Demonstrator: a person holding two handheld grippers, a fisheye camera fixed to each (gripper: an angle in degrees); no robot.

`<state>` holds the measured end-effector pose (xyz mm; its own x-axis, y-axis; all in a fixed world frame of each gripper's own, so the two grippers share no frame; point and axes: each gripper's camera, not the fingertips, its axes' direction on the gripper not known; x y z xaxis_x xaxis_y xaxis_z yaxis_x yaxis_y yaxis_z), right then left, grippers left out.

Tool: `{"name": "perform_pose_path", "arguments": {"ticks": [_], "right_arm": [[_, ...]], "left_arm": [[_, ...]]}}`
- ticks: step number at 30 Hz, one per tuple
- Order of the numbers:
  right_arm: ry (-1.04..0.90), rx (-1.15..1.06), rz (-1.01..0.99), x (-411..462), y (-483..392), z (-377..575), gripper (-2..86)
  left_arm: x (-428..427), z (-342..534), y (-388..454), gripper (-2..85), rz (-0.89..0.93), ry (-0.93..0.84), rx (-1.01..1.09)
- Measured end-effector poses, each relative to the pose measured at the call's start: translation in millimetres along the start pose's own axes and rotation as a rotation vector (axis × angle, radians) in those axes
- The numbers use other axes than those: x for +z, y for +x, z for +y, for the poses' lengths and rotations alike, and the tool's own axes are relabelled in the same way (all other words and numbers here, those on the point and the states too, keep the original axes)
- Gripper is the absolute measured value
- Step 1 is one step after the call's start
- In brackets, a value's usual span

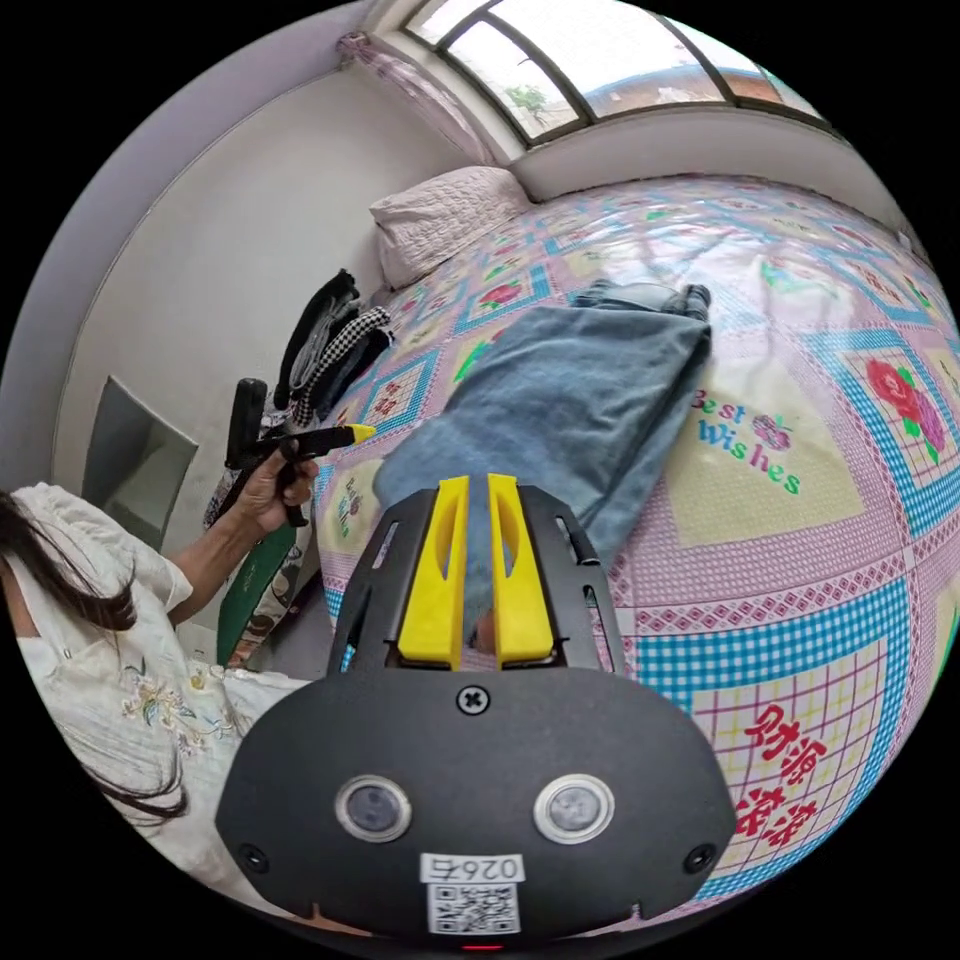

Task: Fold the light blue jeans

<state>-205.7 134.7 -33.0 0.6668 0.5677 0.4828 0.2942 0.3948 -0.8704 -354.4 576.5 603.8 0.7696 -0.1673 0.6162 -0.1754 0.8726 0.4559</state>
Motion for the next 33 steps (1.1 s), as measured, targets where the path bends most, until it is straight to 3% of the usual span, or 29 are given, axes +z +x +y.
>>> {"name": "perform_pose_path", "arguments": {"ticks": [5, 8, 10, 14, 19, 23, 24, 25, 28, 33], "right_arm": [[-0.055, -0.072, 0.055, 36.5, -45.9, -12.6, 0.7], [-0.098, -0.056, 0.116, 72.1, -46.5, -18.9, -0.7], [-0.185, 0.002, 0.147, 96.6, -38.1, -18.2, -1.0], [-0.042, 0.139, 0.146, 66.8, -46.7, -7.2, -0.9], [0.049, 0.237, 0.239, 49.3, -52.2, 4.0, -0.9], [0.022, 0.328, 0.267, 67.3, -39.9, 22.5, -0.9], [0.053, 0.348, 0.254, 65.2, -38.3, 25.9, -0.9], [0.081, 0.402, 0.219, 59.2, -34.6, 29.5, -0.9], [0.151, 0.436, 0.273, 35.1, -42.5, 35.5, -0.9], [0.287, 0.499, 0.309, -4.3, -39.4, 55.6, -0.9]], "left_arm": [[3.9, -16.3, 3.9, -1.0, 0.085, 0.033, 0.054], [60.3, -44.9, 5.7, -1.0, -0.07, -0.21, 0.152], [62.8, -55.5, -15.3, -1.0, 0.088, -0.221, 0.08], [35.6, -64.9, -17.2, -1.0, 0.121, -0.151, 0.084], [59.1, -138.2, 24.7, -1.0, 0.339, -0.15, 0.235], [119.7, -190.9, 70.8, -1.0, 0.216, -0.231, 0.441], [148.6, -203.7, 75.7, -1.0, 0.064, -0.282, 0.489], [172.4, -213.7, 75.1, -0.9, 0.032, -0.357, 0.53], [165.8, -234.9, 69.8, -1.0, 0.082, -0.316, 0.392], [169.3, -255.6, 115.6, -1.0, 0.067, -0.221, 0.544]]}}
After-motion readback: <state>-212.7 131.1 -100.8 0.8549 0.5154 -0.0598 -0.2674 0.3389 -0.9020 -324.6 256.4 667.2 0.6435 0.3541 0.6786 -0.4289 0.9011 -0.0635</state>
